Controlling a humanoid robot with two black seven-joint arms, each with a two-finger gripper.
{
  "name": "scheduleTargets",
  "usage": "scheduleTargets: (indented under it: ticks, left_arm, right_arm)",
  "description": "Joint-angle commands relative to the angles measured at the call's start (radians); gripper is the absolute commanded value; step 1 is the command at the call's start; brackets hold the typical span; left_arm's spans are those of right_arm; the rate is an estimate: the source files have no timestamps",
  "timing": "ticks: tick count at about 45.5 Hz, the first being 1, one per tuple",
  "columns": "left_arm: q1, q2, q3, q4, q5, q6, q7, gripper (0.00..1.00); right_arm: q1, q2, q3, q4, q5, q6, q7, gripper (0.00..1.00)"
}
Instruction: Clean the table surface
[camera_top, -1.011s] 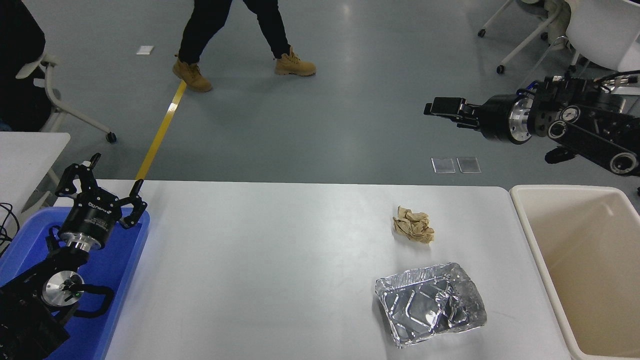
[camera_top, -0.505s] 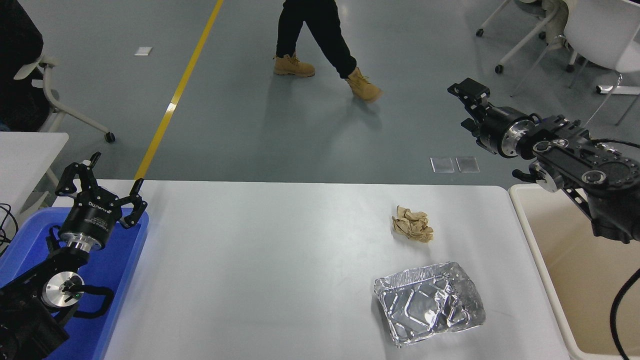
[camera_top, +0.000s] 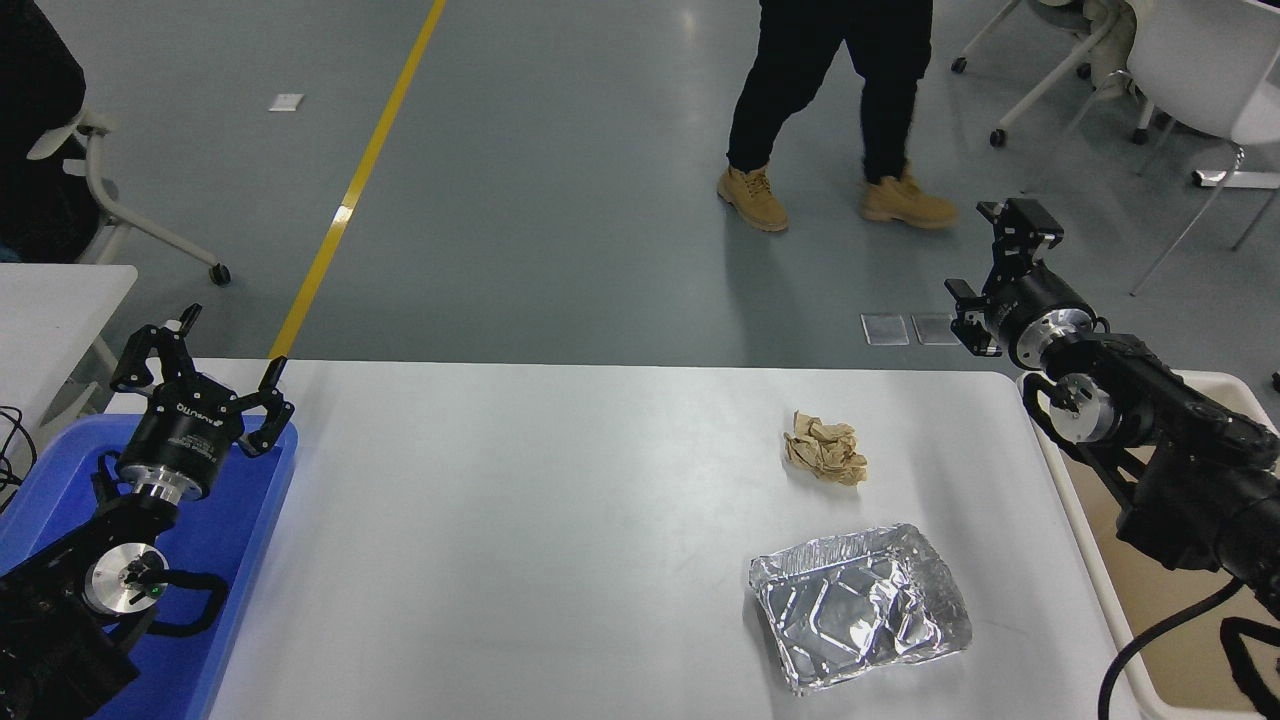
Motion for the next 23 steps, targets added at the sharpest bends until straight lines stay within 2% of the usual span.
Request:
scheduleTargets:
  ticks: [1,11,23]
  left_arm:
    - [0.000,0.000,0.000,0.000,0.000,0.000,0.000,1.00]
    - [0.000,0.000,0.000,0.000,0.000,0.000,0.000,1.00]
    - [0.000,0.000,0.000,0.000,0.000,0.000,0.000,1.00]
  right_arm:
    - [-0.094,0.022,0.118,-0.004,0.010,0.001,0.048,0.96]
    - [-0.152,0.039,0.149,-0.004,0.010,0.003,0.057,0.96]
    - [-0.149,0.037,0.148,-0.004,0.010,0.003,0.057,0.96]
